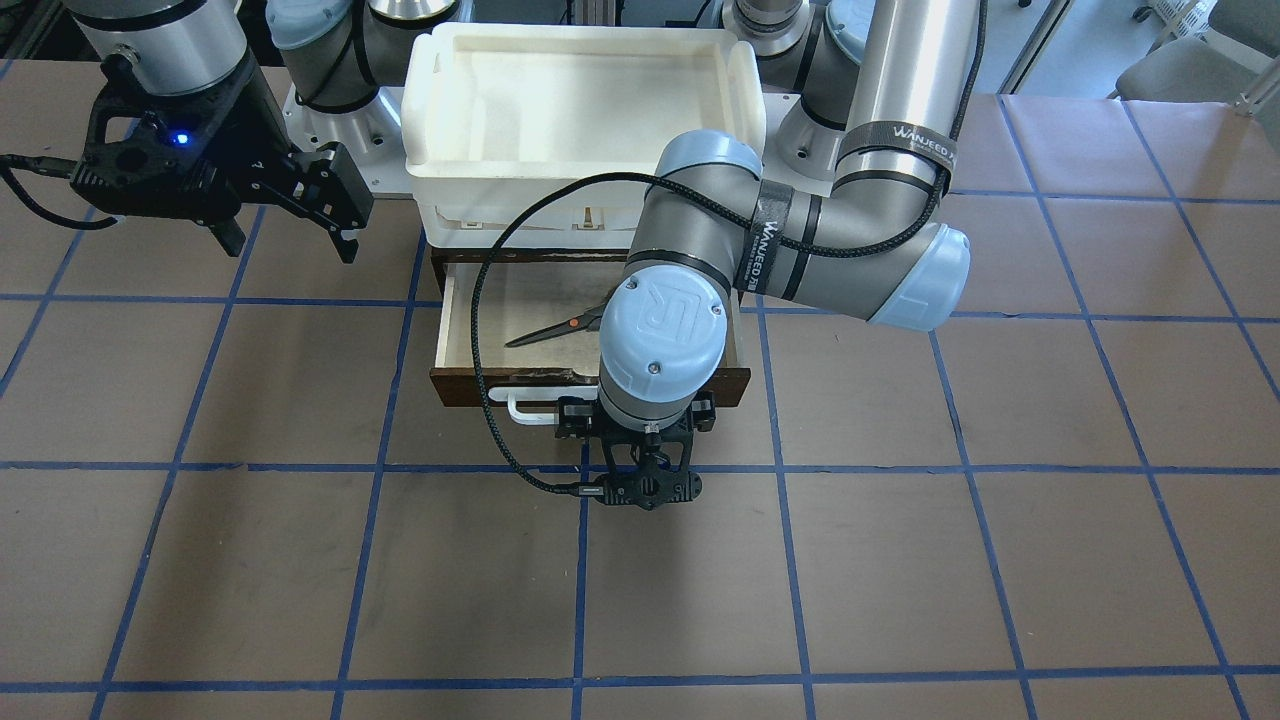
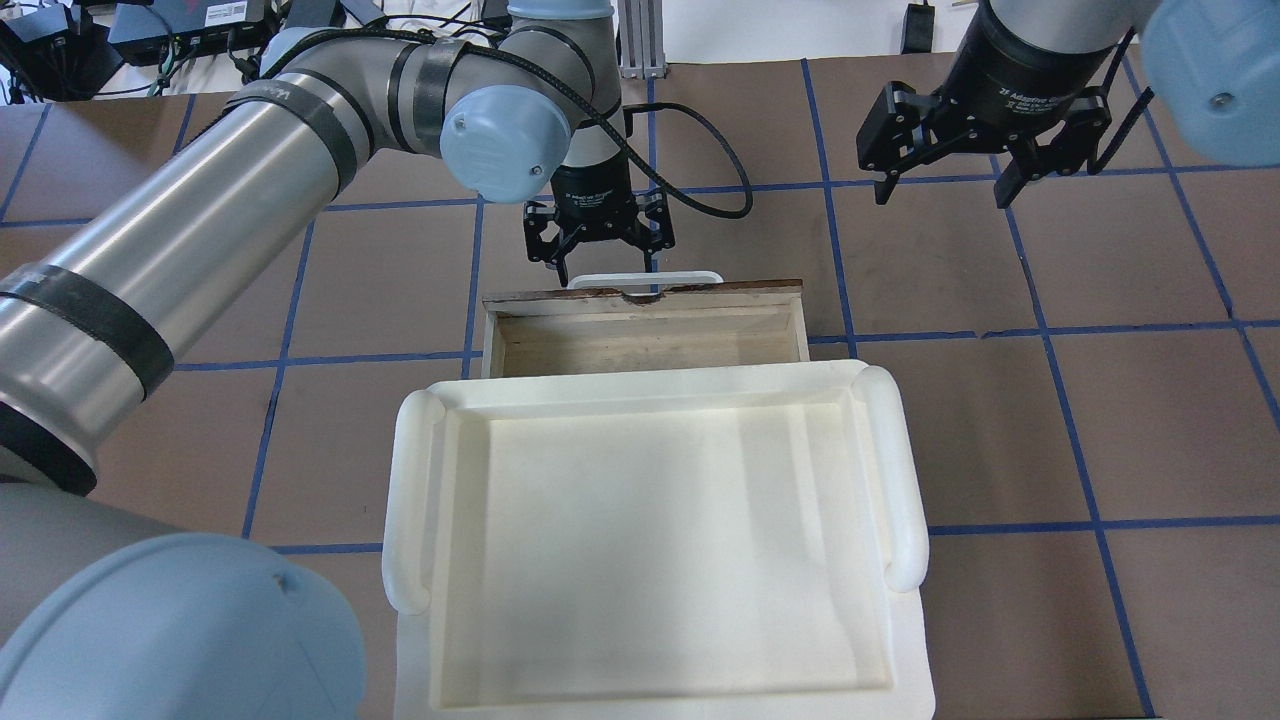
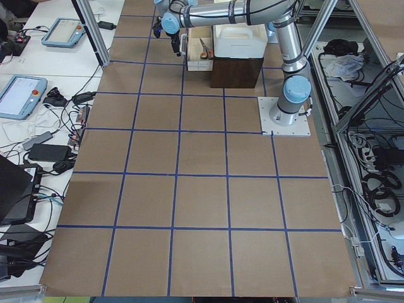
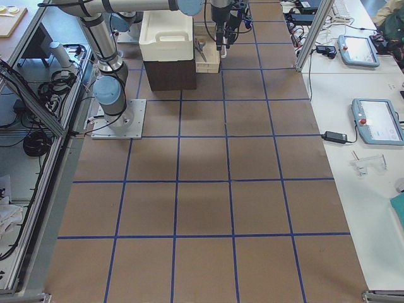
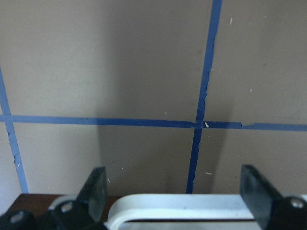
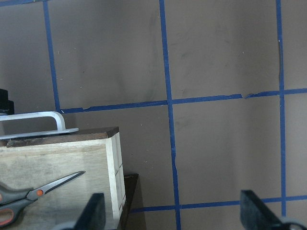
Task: Put scissors in drawer and close it
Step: 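Push the drawer front with the left gripper away from the robot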
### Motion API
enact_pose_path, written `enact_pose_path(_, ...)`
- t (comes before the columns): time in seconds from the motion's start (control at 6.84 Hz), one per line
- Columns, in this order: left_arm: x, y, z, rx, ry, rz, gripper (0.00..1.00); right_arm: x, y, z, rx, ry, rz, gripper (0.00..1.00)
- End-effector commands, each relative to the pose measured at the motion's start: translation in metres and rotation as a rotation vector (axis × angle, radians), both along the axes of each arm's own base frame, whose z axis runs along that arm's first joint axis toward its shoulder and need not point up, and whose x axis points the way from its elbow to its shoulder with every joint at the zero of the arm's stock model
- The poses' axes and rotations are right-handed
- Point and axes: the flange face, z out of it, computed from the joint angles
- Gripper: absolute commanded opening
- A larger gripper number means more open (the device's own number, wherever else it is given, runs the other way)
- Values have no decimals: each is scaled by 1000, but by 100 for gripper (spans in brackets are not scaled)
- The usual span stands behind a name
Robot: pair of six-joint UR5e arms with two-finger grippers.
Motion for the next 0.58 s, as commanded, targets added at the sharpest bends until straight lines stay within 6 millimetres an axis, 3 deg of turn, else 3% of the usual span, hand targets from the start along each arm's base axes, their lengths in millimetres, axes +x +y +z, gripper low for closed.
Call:
enact_pose_path(0.0, 2, 8, -4, 59, -17, 0, 100, 0, 0, -1, 2, 0, 1, 100)
enact_pose_path(0.44, 1, 20, -5, 131, -3, 8, 100, 0, 0, -1, 2, 0, 2, 100)
